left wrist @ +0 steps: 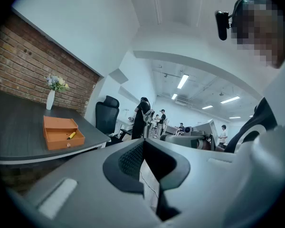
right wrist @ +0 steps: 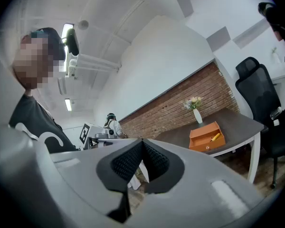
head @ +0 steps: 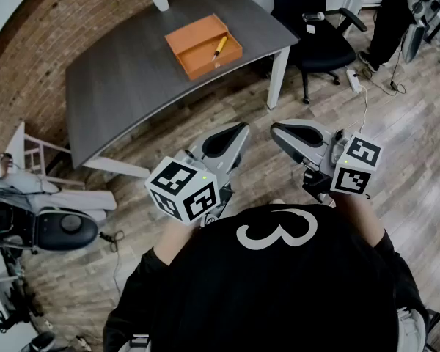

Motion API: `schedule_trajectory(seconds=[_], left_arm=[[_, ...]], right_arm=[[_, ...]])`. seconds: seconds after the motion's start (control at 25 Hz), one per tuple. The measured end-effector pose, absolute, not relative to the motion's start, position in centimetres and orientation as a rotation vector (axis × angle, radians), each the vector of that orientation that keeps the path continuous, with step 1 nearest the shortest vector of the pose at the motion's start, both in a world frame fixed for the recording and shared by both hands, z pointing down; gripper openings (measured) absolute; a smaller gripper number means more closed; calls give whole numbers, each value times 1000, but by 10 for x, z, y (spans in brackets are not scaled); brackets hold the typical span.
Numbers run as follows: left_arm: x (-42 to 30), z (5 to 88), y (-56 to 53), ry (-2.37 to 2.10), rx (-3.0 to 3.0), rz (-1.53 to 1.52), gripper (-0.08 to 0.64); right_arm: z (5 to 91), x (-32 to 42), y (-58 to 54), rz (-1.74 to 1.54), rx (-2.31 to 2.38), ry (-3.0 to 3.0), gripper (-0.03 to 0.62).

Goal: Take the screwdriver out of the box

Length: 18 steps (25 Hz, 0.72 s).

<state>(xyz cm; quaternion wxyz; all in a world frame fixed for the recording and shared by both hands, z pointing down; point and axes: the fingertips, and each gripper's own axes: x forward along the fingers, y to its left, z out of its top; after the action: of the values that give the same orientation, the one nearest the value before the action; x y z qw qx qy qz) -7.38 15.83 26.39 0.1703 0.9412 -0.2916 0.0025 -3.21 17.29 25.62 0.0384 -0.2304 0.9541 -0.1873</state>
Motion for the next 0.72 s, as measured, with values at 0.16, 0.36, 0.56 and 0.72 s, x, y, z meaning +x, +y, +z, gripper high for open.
schedule_trajectory(seconds=[0.16,0.36,0.56,0.72], left_arm=[[-77,261,165,-810,2676,12,17],[-81,257,171,-816,2690,38,17],[-87,265,168,-839,2678,48,17],[-87,271,163,-861,2668,48,17]], right_arm=[[256,-36,178,-574,-713,2928,0],[250,-42,181,-571,-705,2923,0],[257,-43,174,-616,-705,2895,0],[263,-40,169,-622,-693,2894,2]])
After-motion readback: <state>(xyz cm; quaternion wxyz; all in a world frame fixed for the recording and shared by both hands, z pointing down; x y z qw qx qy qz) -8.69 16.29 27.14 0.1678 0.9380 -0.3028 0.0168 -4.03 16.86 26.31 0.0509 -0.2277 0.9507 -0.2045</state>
